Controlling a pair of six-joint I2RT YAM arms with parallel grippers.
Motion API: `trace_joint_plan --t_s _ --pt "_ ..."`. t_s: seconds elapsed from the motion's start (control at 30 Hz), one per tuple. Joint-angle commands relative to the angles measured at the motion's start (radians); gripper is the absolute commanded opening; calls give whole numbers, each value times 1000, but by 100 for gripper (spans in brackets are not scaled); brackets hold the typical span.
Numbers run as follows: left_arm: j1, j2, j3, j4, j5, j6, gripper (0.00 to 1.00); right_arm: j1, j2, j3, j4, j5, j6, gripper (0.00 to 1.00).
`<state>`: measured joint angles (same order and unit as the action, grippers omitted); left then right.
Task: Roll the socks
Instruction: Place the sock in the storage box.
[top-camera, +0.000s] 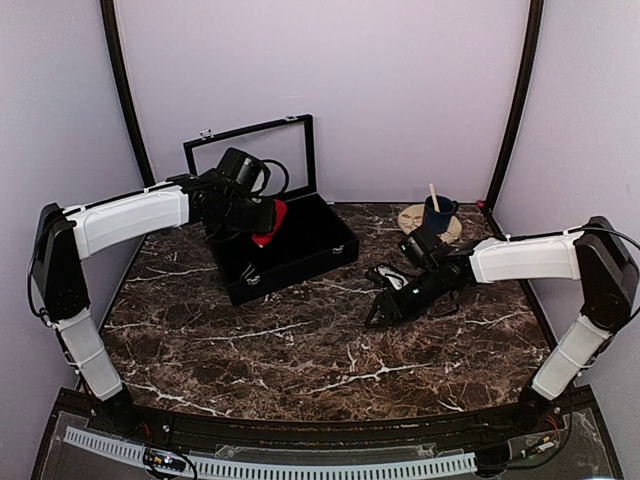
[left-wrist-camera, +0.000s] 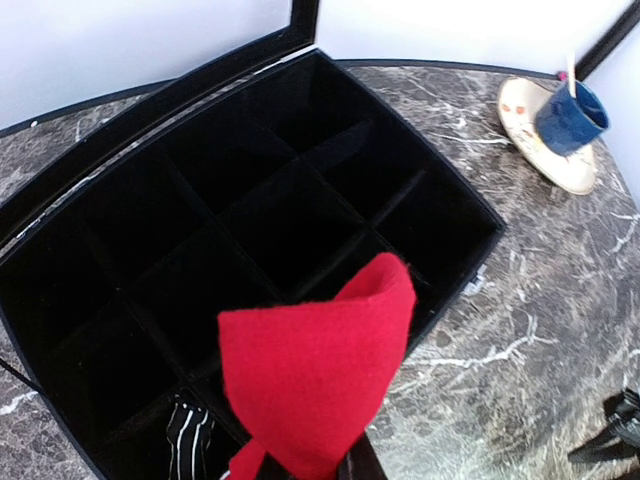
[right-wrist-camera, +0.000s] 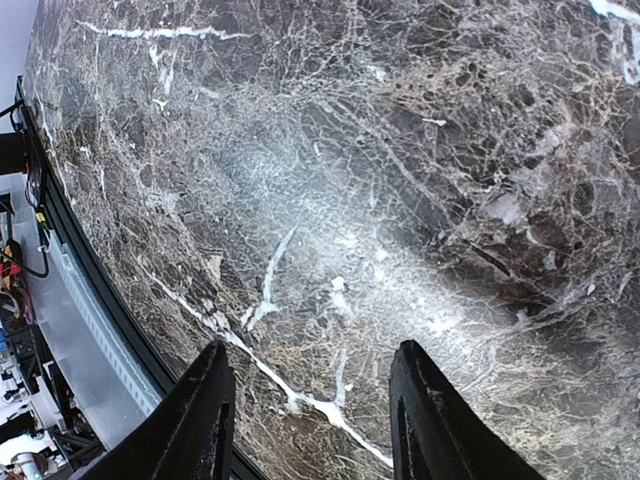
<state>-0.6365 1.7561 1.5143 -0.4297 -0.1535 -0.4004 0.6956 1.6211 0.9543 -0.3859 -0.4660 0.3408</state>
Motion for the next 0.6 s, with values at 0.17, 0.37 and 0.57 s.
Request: trace_joint_plan --t_s 0.17,0.37,0.57 --pt "14 136 80 -68 -92 -101 0 -4 -21 16 40 35 -17 49" --pt "15 218 131 -73 -80 -132 0 -5 -21 4 40 24 -25 49" --pt "15 273 158 -102 -88 -154 0 -5 -20 0 27 20 -46 49"
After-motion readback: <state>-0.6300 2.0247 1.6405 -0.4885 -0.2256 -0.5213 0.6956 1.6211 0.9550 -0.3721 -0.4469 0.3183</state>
